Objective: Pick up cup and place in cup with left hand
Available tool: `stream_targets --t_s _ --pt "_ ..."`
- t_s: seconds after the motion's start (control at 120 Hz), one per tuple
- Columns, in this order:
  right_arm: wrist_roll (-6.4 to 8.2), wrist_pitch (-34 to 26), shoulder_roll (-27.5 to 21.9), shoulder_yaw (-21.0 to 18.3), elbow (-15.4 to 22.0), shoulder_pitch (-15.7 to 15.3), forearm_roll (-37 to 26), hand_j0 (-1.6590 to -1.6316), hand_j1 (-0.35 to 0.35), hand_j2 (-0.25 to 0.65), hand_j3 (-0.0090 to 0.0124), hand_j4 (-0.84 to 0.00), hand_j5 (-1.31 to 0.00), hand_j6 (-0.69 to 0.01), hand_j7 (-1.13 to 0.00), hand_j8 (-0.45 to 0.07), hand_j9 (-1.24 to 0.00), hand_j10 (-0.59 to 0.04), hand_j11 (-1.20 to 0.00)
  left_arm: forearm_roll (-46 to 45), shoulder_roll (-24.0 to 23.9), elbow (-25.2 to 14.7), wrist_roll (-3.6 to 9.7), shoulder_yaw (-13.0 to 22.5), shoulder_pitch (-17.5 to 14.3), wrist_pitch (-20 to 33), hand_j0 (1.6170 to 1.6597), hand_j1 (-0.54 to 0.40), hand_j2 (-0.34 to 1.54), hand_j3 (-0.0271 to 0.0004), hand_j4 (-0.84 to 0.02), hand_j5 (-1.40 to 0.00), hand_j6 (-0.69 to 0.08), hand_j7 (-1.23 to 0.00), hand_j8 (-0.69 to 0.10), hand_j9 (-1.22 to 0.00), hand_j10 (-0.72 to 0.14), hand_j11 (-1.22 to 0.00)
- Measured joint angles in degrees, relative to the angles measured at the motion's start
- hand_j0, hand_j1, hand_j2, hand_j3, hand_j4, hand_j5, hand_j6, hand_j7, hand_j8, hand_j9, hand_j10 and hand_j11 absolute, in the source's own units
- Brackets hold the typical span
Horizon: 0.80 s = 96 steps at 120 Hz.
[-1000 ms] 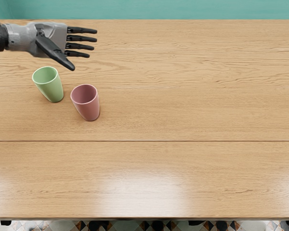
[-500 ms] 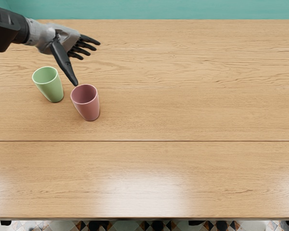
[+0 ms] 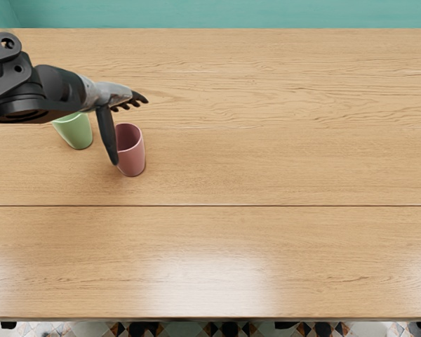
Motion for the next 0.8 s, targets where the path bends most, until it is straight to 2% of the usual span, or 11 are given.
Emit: stream_targets --t_s 0.333,0.558,0.8 --pt "0.0 0.0 0.0 0.0 0.0 0.0 0.0 -1.6581 -0.329 -0.003 0.0 -0.017 -0.02 -0.017 -0.02 -0.017 -0.02 -0.017 -0.02 2.0 0.0 -4.4 0.0 4.2 0.4 10.3 1.6581 0.151 0.03 0.0 -0.169 -0.22 -0.17 -0.22 -0.17 -0.22 -0.169 -0.22" --pt "0.0 0.0 0.0 0.0 0.0 0.0 0.0 -1.6581 -0.329 -0.003 0.0 -0.017 -0.02 -0.017 -0.02 -0.017 -0.02 -0.017 -0.02 3.7 -0.1 -5.7 0.0 5.5 2.4 14.4 1.658 0.075 0.05 0.0 -0.233 -0.3 -0.234 -0.3 -0.234 -0.3 -0.233 -0.3" --pt "0.0 0.0 0.0 0.0 0.0 0.0 0.0 -1.6581 -0.329 -0.003 0.0 -0.017 -0.02 -0.017 -0.02 -0.017 -0.02 -0.017 -0.02 4.8 -0.1 -6.1 0.0 6.2 2.5 17.4 1.6572 -0.029 0.03 0.0 -0.325 -0.43 -0.326 -0.43 -0.325 -0.43 -0.324 -0.43"
